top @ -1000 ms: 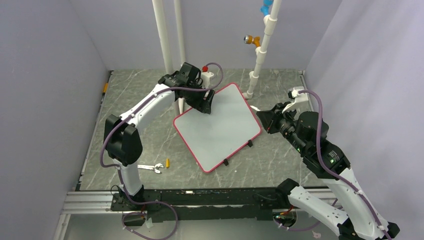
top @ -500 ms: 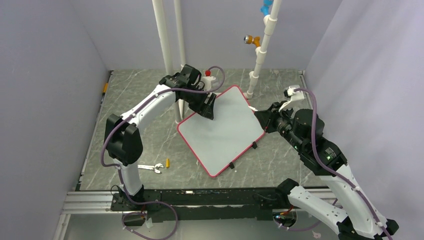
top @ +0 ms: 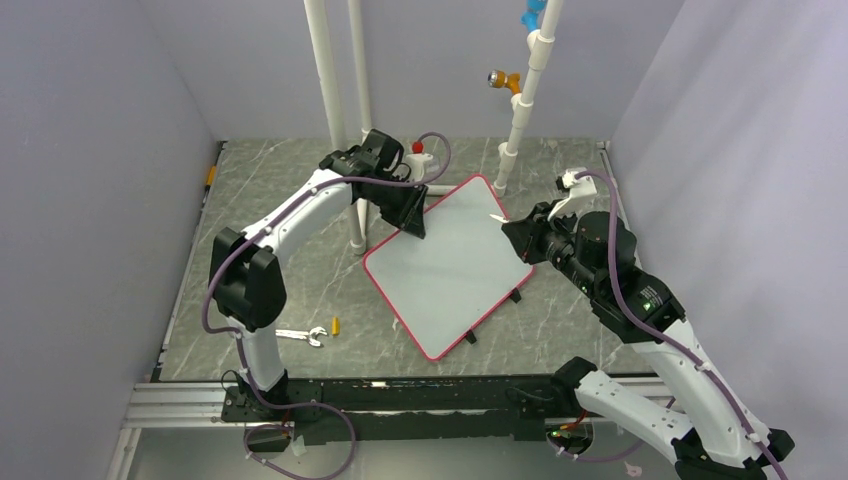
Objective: Write a sentence on the whiteboard
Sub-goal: Hold the whiteboard on the whiteboard stand, then write a sentence on the whiteboard.
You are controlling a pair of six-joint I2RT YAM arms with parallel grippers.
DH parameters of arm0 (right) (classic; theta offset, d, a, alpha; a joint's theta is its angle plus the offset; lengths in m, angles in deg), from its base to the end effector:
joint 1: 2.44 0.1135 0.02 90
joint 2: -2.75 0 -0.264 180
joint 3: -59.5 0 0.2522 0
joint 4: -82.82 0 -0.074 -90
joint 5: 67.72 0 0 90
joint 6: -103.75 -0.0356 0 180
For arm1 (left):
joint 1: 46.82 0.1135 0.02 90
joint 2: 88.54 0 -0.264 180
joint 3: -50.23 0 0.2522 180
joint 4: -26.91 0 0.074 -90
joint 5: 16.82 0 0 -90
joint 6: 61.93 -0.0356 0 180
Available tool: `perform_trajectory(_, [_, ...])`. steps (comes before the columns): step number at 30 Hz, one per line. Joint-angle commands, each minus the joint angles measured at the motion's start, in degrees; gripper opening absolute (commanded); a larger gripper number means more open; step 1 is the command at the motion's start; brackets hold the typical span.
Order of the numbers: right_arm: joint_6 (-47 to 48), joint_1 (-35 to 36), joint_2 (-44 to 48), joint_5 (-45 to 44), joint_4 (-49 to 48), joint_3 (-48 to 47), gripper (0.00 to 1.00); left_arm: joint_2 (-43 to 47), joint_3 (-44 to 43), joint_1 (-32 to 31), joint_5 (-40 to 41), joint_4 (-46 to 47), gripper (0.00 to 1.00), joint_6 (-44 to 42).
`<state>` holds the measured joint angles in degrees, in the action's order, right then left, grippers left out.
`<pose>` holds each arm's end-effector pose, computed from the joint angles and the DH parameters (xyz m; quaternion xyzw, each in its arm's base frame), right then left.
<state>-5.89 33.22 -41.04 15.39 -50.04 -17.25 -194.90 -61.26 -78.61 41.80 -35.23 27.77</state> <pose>0.1220 0.0823 0.4066 -0.0732 0.7850 0.2426 0.5653 0.3323 -0.2277 0.3018 0.3289 0.8659 -0.3237 0.1927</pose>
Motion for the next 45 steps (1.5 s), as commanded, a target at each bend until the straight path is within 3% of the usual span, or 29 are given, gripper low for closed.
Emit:
perform_trajectory(1, [0.31, -0.03, 0.21, 0.57, -1.41, -1.27, 0.00, 3.35, -2.88, -0.94, -4.37, 1.13, 0.24, -0.14])
perform_trajectory(12, [-0.39, -0.04, 0.79, 0.87, -0.75, -0.24, 0.00, 4.57, -5.93, -1.73, -5.59, -0.75, 0.00, -2.72])
perform_trajectory(21, [-0.48, -0.06, 1.68, 2.83, -1.23, 2.21, 0.00, 4.27, -8.76, -3.15, -1.95, -3.05, 0.00, -5.64])
perform_trajectory(45, [5.00, 0.00, 7.77, 19.27, -7.55, 13.03, 0.00, 9.40, 5.73, -3.19, -0.08, 4.91, 0.00, -6.34])
